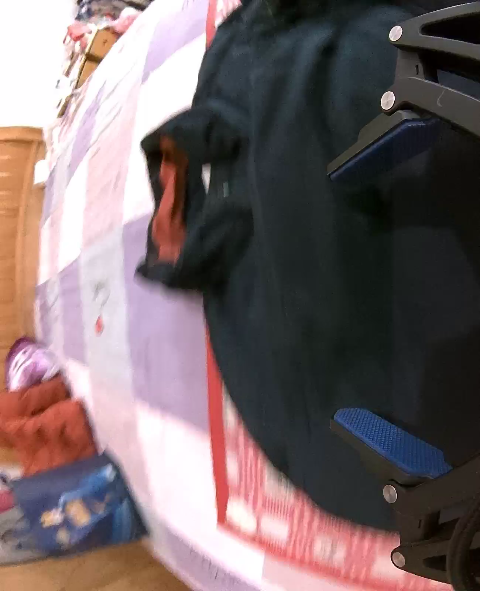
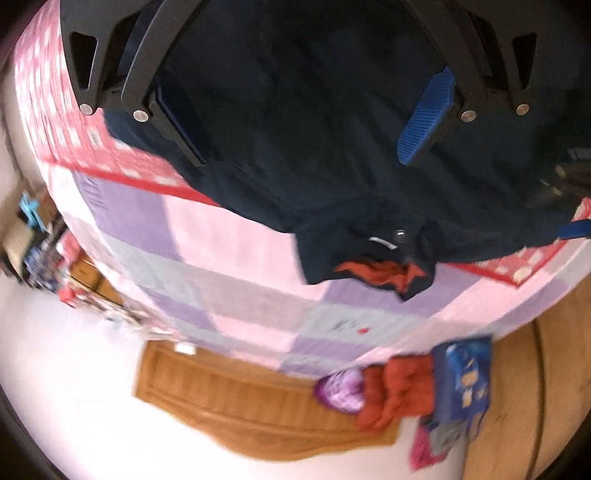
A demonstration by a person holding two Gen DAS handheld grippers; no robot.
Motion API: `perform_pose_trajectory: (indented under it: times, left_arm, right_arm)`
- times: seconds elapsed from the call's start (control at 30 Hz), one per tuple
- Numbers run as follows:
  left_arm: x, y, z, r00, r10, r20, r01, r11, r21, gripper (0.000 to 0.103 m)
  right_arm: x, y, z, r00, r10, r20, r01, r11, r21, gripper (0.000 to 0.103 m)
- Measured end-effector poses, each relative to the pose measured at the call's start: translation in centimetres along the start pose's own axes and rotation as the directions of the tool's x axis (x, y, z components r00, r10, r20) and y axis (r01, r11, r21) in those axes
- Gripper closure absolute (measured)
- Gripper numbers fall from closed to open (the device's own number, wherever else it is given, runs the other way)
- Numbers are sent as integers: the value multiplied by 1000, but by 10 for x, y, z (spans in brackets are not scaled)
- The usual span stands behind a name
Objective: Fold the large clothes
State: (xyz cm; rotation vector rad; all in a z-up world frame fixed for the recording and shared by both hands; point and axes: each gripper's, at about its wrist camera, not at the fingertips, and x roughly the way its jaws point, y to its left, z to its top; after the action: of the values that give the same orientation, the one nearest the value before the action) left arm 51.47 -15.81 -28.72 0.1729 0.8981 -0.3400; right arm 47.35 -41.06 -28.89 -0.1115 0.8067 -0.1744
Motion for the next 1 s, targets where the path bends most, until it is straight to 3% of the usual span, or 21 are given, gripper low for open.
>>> perform_pose_trajectory:
  times: [0.07, 0.13, 0.2, 0.27, 0.33, 0.4, 0.5, 0.53, 0.63, 0.73, 0.8, 0.87, 0.93, 1.0]
  left_arm:
    - [19, -12, 3, 998, 5, -61, -4, 1000, 12, 3]
    - [35, -10, -5, 994, 15, -110, -14, 1000, 7, 0]
    - [40, 6, -13, 991, -22, -129, 15, 999, -51, 0]
    - [41, 10, -20, 992, -9, -123, 4, 999, -39, 0]
    - [41, 5, -24, 994, 14, -113, -16, 1000, -14, 0]
    - [42, 4, -24, 993, 27, -117, -31, 999, -32, 0]
    - [27, 1, -23, 994, 23, -111, -31, 997, -67, 2]
    - [17, -2, -24, 996, 20, -87, -26, 997, -74, 5]
    - [-23, -9, -38, 999, -34, 20, 36, 995, -97, 6]
    - [-46, -25, -64, 997, -67, 43, 71, 994, -79, 6]
    - [-44, -27, -87, 999, -49, 7, 50, 997, -59, 6]
    - [-38, -19, -106, 999, -5, -40, 4, 999, -33, 6]
    - [-33, -1, -125, 996, 32, -89, -34, 999, -19, 7]
    - [-34, 25, -142, 991, 67, -116, -70, 997, -23, 6]
  right_arm:
    - [24, 3, 4, 996, -13, -89, 8, 998, -60, 1]
    - [41, -27, -8, 979, -142, -149, 130, 988, -86, 1]
    - [45, -83, -28, 976, -106, -190, 116, 992, 44, 2]
    - [45, -150, -59, 922, -269, -278, 308, 945, 106, 1]
    - [32, -211, -92, 941, -149, -303, 245, 918, 311, 1]
    - [15, -229, -105, 931, -200, -305, 299, 898, 323, 1]
    - [-19, -214, -104, 932, -288, -220, 345, 891, 296, 4]
    - [-36, -200, -100, 949, -272, -160, 310, 900, 306, 4]
    - [-72, -143, -90, 988, -153, -10, 149, 941, 305, 4]
    - [-89, -61, -84, 997, 3, 81, -18, 981, 192, 4]
    - [-87, -20, -88, 993, 94, 72, -102, 989, 105, 4]
    - [-72, 5, -105, 995, 96, -11, -96, 995, 3, 4]
    - [-49, -6, -132, 993, 29, -114, -33, 999, -35, 4]
    - [-48, -46, -157, 991, 6, -135, -5, 1000, 5, 6]
